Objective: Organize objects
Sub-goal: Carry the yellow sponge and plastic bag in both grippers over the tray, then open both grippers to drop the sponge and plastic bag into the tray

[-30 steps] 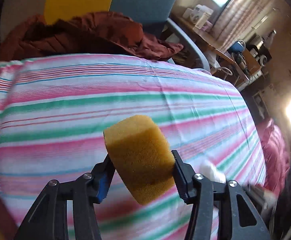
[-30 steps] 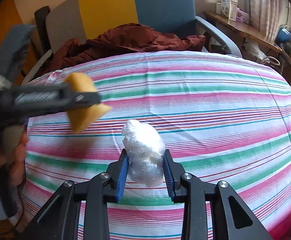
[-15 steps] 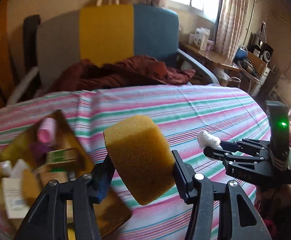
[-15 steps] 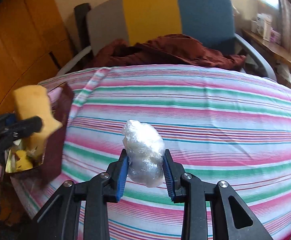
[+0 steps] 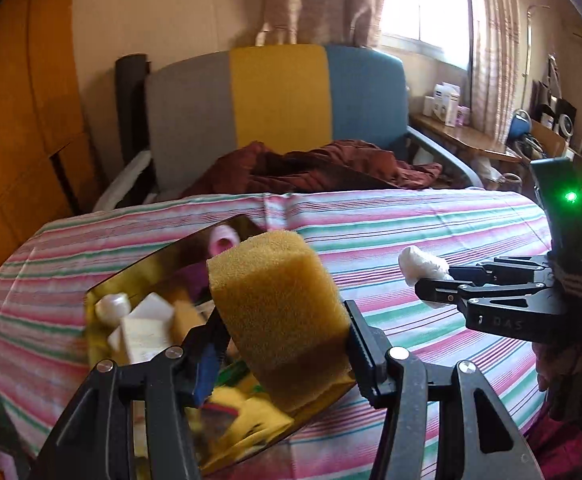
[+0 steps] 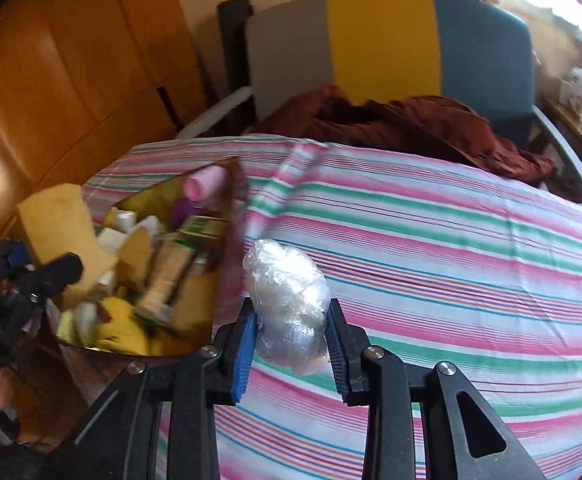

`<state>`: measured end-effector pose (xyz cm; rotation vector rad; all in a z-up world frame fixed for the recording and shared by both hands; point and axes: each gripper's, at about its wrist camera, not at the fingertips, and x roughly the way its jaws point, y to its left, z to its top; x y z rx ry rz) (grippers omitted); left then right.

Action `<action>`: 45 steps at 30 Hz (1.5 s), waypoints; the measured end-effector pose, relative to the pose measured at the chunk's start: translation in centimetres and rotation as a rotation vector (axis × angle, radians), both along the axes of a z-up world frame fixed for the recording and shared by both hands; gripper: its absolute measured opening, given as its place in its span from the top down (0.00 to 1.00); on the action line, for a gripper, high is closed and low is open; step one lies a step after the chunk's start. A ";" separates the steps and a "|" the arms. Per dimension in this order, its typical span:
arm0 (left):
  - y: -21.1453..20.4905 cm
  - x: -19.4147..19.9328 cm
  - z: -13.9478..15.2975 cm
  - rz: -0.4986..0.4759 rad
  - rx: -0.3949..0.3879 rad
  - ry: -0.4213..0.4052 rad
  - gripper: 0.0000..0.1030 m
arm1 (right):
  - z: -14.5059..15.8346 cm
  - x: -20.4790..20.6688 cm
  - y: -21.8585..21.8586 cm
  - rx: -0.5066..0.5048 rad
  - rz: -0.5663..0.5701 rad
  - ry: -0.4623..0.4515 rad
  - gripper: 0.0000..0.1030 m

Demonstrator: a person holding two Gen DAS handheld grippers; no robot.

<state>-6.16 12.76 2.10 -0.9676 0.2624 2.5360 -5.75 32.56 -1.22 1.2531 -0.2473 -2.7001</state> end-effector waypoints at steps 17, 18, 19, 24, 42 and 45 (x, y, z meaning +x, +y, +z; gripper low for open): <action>-13.8 0.3 -2.4 0.210 0.179 -0.084 0.46 | 0.4 -1.2 -11.4 -0.048 0.146 -0.010 0.67; -14.6 0.4 -2.3 0.220 0.192 -0.079 0.46 | 0.4 -1.4 -11.6 -0.048 0.144 -0.010 0.67; -15.5 0.4 -2.2 0.226 0.217 -0.081 0.46 | 0.4 -1.7 -11.8 -0.051 0.143 -0.010 0.67; -16.6 -0.2 -2.6 0.232 0.272 -0.114 0.46 | 0.0 -3.7 -13.2 -0.062 0.144 -0.020 0.67; -10.0 -4.8 -5.1 0.123 0.249 -0.199 0.23 | -1.5 -6.2 -11.8 -0.086 0.063 -0.057 0.32; -10.3 -4.2 -4.6 0.136 0.237 -0.164 0.23 | -1.4 -5.6 -11.7 -0.080 0.069 -0.050 0.31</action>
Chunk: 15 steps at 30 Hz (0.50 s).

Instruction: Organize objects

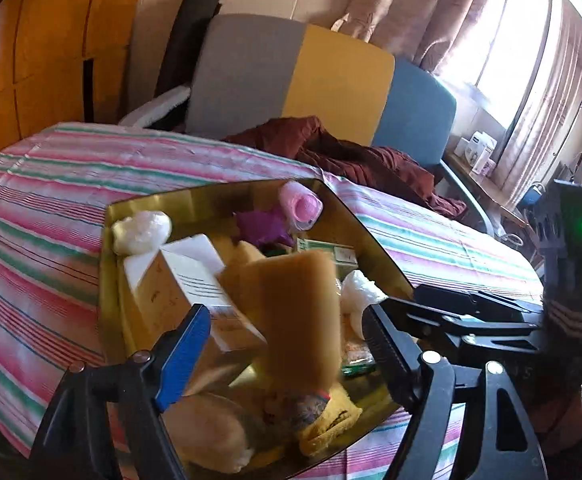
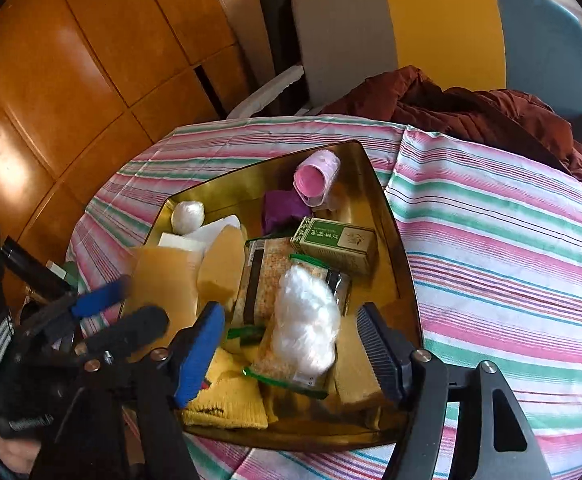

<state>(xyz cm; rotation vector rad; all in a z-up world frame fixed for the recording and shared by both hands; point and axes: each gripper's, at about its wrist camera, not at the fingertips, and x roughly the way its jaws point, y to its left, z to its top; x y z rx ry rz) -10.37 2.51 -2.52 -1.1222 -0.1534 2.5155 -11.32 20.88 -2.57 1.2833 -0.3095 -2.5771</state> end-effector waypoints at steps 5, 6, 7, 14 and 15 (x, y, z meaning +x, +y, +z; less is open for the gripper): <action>-1.8 1.2 0.3 0.052 -0.051 0.014 0.23 | 0.2 0.8 0.0 0.009 -0.004 0.012 0.27; -2.2 1.6 0.4 0.071 -0.064 0.017 0.23 | 0.2 1.0 -0.1 0.016 -0.007 0.017 0.26; -2.6 1.9 0.5 0.085 -0.074 0.019 0.23 | 0.4 1.2 -0.2 0.023 -0.010 0.023 0.25; -4.1 4.3 1.8 0.207 -0.136 0.069 0.23 | 1.6 3.3 -1.8 0.085 -0.018 0.091 0.13; -4.1 4.7 2.0 0.221 -0.142 0.080 0.23 | 1.8 3.7 -2.2 0.101 -0.015 0.106 0.13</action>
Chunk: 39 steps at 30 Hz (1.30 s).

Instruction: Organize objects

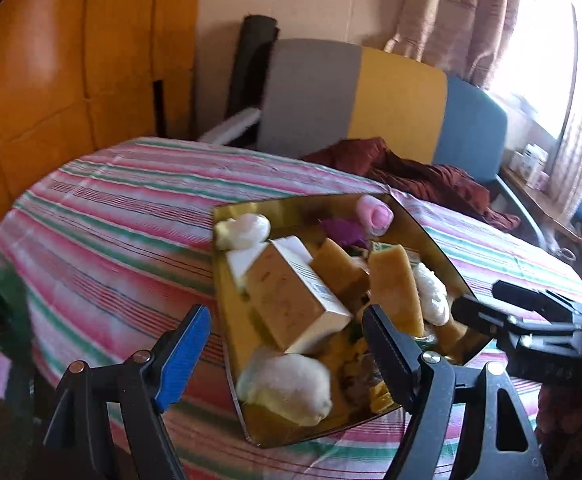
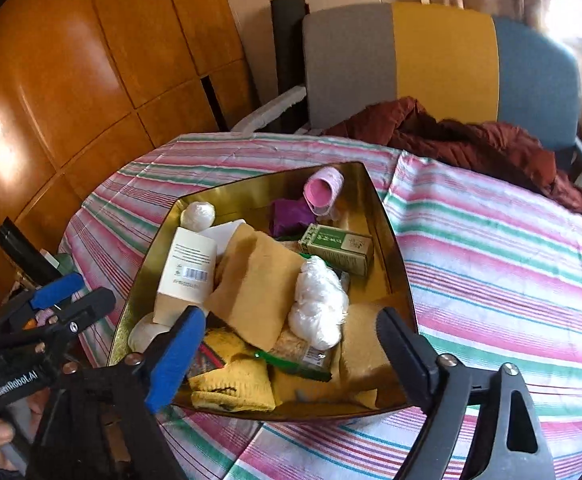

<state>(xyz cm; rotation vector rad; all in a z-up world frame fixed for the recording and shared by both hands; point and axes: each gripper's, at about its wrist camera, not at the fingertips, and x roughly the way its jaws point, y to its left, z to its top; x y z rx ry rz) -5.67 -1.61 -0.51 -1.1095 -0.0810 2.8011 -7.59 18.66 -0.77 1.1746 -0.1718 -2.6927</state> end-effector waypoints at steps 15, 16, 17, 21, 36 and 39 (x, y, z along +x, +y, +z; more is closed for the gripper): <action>1.4 4.4 2.3 0.102 -0.085 0.088 0.23 | -0.8 4.0 -1.7 0.044 -0.015 0.019 0.03; 1.5 4.6 2.3 0.107 -0.090 0.094 0.23 | -0.8 4.2 -1.8 0.044 -0.016 0.018 0.03; 1.6 4.6 2.3 0.109 -0.091 0.096 0.23 | -0.9 4.3 -1.8 0.044 -0.016 0.018 0.02; 1.6 4.7 2.1 0.092 -0.066 0.071 0.23 | -0.9 4.7 -1.8 0.047 -0.018 0.020 0.02; 1.5 4.7 1.5 0.083 -0.049 0.058 0.23 | -0.9 5.0 -2.2 0.060 -0.014 0.023 0.02; 1.5 4.6 1.3 0.079 -0.047 0.051 0.23 | -0.9 4.9 -2.3 0.064 -0.013 0.023 0.02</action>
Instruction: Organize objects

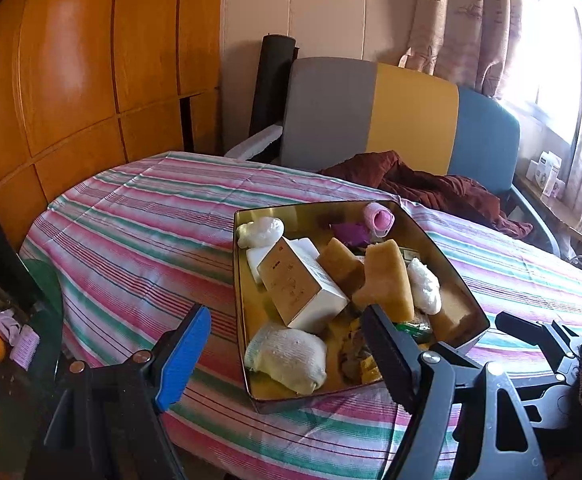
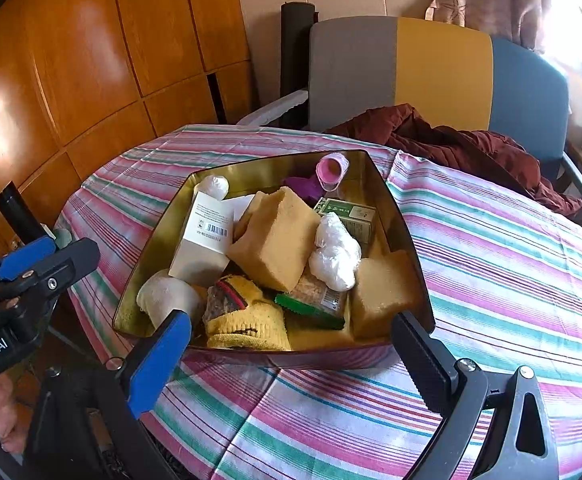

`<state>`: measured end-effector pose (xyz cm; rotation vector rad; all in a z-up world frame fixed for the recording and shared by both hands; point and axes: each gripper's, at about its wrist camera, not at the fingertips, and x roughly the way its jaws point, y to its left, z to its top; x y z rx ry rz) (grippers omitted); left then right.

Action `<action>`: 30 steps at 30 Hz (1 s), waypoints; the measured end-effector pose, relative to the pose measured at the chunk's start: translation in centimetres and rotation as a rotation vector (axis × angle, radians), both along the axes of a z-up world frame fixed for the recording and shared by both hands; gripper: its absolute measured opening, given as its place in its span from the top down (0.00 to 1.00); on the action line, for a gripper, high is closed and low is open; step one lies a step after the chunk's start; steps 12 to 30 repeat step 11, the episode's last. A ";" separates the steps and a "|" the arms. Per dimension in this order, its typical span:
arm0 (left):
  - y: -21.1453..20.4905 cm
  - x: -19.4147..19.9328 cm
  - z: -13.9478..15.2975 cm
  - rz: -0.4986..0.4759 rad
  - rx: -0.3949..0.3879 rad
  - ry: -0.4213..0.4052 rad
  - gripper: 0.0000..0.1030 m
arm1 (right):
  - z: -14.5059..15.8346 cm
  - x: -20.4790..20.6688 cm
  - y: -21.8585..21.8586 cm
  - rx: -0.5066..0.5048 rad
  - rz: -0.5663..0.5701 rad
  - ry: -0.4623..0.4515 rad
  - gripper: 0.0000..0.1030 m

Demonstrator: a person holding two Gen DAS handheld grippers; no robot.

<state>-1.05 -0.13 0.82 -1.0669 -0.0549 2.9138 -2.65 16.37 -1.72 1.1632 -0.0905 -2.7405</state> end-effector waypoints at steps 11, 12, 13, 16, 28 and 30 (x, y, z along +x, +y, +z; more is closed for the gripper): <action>0.2 0.1 -0.1 -0.011 -0.011 0.024 0.31 | -0.2 -0.3 -0.1 0.000 0.000 -0.001 0.02; 0.2 0.1 -0.1 -0.011 -0.011 0.024 0.31 | -0.2 -0.3 -0.1 0.000 0.000 -0.001 0.02; 0.2 0.1 -0.1 -0.011 -0.011 0.024 0.31 | -0.2 -0.3 -0.1 0.000 0.000 -0.001 0.02; 0.2 0.1 -0.1 -0.011 -0.011 0.024 0.31 | -0.2 -0.3 -0.1 0.000 0.000 -0.001 0.02; 0.2 0.1 -0.1 -0.011 -0.011 0.024 0.31 | -0.2 -0.3 -0.1 0.000 0.000 -0.001 0.02; 0.2 0.1 -0.1 -0.011 -0.011 0.024 0.31 | -0.2 -0.3 -0.1 0.000 0.000 -0.001 0.02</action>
